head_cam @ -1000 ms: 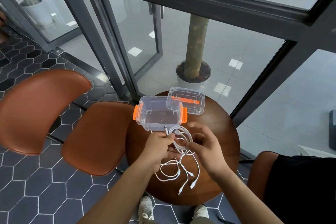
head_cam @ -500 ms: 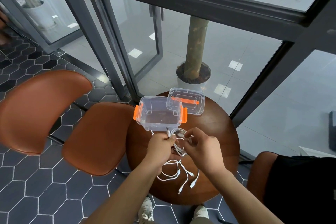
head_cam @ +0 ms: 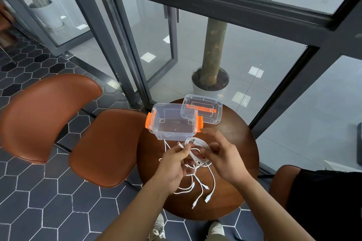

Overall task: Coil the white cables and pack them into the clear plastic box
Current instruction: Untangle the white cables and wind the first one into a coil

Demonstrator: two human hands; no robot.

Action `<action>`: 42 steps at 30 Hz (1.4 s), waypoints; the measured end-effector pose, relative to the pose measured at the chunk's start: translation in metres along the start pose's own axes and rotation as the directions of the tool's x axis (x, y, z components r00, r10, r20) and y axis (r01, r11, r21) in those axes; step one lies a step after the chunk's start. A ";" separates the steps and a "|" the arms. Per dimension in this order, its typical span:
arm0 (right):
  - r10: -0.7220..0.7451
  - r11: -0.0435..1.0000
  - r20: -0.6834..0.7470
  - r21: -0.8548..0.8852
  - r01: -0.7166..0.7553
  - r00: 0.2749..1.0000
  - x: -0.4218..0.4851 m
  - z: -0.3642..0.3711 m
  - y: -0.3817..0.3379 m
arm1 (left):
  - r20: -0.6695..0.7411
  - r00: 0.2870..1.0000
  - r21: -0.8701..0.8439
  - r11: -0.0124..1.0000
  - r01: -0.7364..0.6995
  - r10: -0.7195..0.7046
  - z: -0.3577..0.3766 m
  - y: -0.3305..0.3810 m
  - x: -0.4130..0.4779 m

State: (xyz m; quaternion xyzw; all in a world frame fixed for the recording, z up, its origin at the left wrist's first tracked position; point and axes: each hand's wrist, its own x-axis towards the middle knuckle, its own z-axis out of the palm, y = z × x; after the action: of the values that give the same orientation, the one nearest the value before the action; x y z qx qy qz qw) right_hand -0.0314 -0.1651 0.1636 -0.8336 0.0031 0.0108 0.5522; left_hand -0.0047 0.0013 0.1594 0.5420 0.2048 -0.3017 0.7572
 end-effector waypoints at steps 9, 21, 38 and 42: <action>0.041 0.996 -0.005 -0.084 -0.041 0.999 0.001 0.009 -0.002 | 0.139 0.990 -0.012 1.000 -0.022 0.023 -0.002 0.011 0.000; 0.231 0.956 -0.099 0.207 -0.207 0.968 -0.001 0.007 -0.007 | -0.046 0.978 0.382 0.908 -0.169 0.202 0.004 0.021 -0.001; 0.043 0.995 -0.283 -0.078 -0.067 0.958 0.004 0.022 0.004 | -0.085 0.969 0.574 0.807 -0.142 0.231 0.004 0.011 0.010; 0.082 0.995 -0.437 0.088 -0.049 0.896 0.003 0.014 -0.003 | -0.135 0.969 0.479 0.870 -0.120 0.209 0.005 0.016 0.012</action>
State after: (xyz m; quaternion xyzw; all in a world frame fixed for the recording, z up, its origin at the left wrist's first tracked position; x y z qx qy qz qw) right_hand -0.0287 -0.1511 0.1607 -0.7928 0.1561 -0.1593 0.5673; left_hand 0.0148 -0.0026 0.1640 0.7490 0.1475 -0.2253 0.6054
